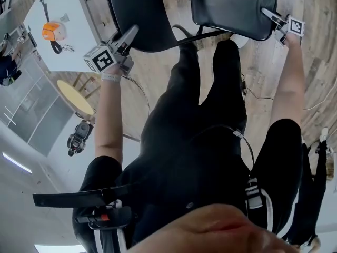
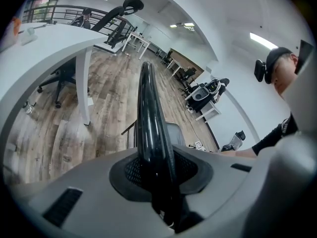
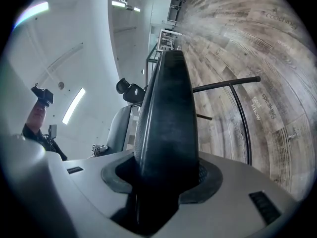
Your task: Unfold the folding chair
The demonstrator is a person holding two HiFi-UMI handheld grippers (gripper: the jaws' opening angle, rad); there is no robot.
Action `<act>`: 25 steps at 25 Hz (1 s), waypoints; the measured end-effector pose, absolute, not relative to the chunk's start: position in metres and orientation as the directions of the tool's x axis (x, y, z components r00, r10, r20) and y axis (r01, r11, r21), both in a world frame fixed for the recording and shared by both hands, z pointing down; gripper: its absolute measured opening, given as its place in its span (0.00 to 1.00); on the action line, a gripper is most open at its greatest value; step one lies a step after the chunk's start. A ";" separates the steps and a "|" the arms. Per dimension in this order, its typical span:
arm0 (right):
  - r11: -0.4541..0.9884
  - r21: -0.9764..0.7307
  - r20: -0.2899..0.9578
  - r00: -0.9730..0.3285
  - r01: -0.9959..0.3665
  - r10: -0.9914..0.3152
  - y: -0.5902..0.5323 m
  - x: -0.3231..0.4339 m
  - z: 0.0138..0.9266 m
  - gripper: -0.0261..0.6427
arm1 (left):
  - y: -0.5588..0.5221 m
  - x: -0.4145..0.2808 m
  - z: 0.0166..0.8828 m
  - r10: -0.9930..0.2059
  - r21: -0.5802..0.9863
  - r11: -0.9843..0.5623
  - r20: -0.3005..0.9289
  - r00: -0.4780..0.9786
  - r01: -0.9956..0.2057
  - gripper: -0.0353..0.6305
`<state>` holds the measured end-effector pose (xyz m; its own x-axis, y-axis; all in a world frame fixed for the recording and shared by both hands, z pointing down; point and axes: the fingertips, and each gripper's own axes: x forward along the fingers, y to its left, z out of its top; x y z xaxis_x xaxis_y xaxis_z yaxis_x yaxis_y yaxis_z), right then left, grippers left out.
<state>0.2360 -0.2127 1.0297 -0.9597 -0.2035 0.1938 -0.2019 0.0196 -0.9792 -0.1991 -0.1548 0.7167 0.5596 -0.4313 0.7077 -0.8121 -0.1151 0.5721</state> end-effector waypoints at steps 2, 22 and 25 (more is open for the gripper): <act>0.078 -0.976 0.186 -0.963 -0.204 -0.196 -0.215 0.244 1.041 0.33 | -0.155 -0.193 0.721 -0.424 0.581 -0.125 0.701 0.573 -0.804 0.18; -0.021 -0.964 0.262 -0.939 -0.265 -0.222 -0.212 0.303 1.096 0.39 | -0.158 -0.093 0.715 -0.364 0.537 -0.222 0.728 0.580 -0.814 0.21; 0.076 -0.961 0.247 -0.945 -0.268 -0.214 -0.217 0.303 1.092 0.41 | -0.160 -0.094 0.714 -0.382 0.498 -0.231 0.744 0.548 -0.836 0.21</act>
